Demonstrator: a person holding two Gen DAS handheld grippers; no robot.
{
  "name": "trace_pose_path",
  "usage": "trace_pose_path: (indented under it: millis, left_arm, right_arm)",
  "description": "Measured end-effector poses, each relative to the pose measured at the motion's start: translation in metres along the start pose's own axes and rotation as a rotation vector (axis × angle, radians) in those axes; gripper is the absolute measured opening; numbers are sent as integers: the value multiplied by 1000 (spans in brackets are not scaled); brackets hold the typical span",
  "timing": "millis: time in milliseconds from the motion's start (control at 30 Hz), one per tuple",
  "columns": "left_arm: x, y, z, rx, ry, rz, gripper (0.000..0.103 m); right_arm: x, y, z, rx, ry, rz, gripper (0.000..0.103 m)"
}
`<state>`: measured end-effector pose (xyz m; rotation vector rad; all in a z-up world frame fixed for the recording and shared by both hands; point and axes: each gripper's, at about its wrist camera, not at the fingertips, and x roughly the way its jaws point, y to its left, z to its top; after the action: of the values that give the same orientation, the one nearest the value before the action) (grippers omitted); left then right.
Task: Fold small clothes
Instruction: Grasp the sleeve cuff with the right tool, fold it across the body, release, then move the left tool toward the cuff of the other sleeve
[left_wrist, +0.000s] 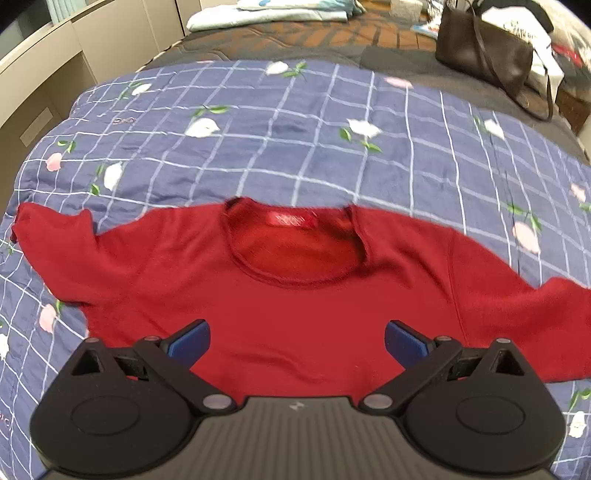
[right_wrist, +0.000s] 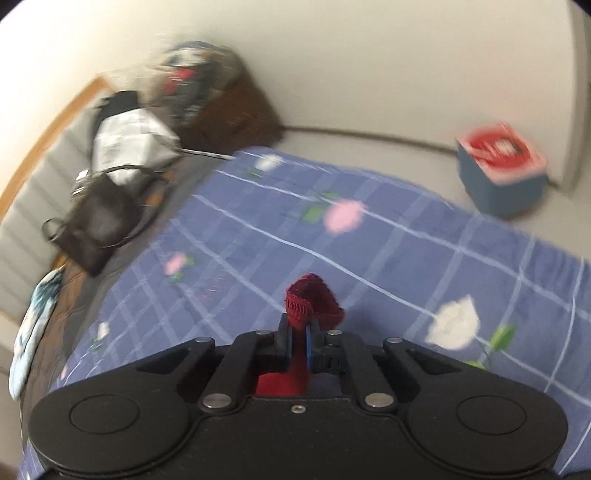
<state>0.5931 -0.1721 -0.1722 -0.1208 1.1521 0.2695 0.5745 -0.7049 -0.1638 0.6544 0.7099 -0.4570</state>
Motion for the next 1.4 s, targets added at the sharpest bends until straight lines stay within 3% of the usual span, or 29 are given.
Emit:
trace_pose_path:
  millis: [167,367,633,867,1067,1200,1267,1333,1400]
  left_arm:
    - [-11,36,11,-15,-32,-52,103]
    - [-22,94,24,-65,-68,-105,103]
    - [-25,168,36,-102,-133,-164,103]
    - [-4,210,32,-116,-142,-172,103]
    - [15,218,21,-138,-116,-202,103]
    - [22,209,18,-132,-99,-247,103]
    - [26,200,16,-118,-88,-269,103]
    - [30,191,13,-102,-75,-295,103]
    - [35,180,8,-83,-56,-322,103]
  right_arm:
    - [-50,76,-13,-173,-63,116,6]
    - [-97,184,-62,-374,-71,282,6]
    - [-124,307,-192,-676,-9,422,7]
    - [-109,360,-325,-821,135,446,7]
    - [-90,361,-394,-862,239,431,8]
    - [-87,354,-408,-884,286,449,24]
    - [-86,347,-403,-894,302,463,38]
    - [-87,336,-394,-884,310,480,66]
    - [-88,321,-380,-864,312,498,77]
